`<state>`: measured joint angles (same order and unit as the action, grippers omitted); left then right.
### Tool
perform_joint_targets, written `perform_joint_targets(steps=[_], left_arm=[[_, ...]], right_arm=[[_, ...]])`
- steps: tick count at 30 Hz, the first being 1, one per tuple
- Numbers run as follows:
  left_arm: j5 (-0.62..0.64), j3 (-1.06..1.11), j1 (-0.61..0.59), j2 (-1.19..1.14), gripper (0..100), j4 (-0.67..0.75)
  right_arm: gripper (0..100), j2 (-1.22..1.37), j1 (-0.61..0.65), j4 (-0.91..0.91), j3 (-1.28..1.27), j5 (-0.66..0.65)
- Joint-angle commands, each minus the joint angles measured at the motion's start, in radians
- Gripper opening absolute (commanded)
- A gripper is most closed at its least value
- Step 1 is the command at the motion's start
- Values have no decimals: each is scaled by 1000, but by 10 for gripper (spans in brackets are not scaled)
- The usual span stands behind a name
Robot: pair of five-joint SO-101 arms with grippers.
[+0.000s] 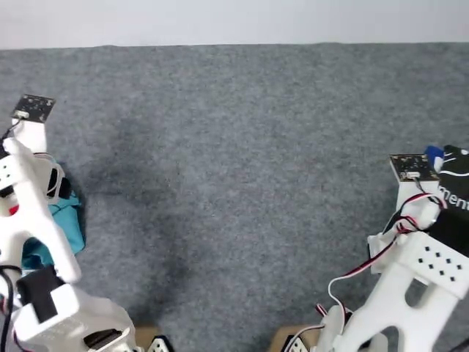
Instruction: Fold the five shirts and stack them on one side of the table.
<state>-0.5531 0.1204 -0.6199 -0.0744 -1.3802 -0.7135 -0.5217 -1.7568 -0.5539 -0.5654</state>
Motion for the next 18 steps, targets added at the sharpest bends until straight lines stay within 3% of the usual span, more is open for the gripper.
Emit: perform_joint_targets(steps=[1, 6, 15, 18], left_arm=[[-23, -5, -5, -44, 156, 18], [-29, -10, -6, -143, 144, 46], [-31, -10, -5, -198, 7, 163], [-31, -10, -2, -204, 5, 166]], right_arm=[[9, -31, -13, -41, 5, 12], [9, -31, -13, -41, 5, 12], [9, -31, -13, -41, 5, 11], [9, -31, -13, -41, 5, 11]])
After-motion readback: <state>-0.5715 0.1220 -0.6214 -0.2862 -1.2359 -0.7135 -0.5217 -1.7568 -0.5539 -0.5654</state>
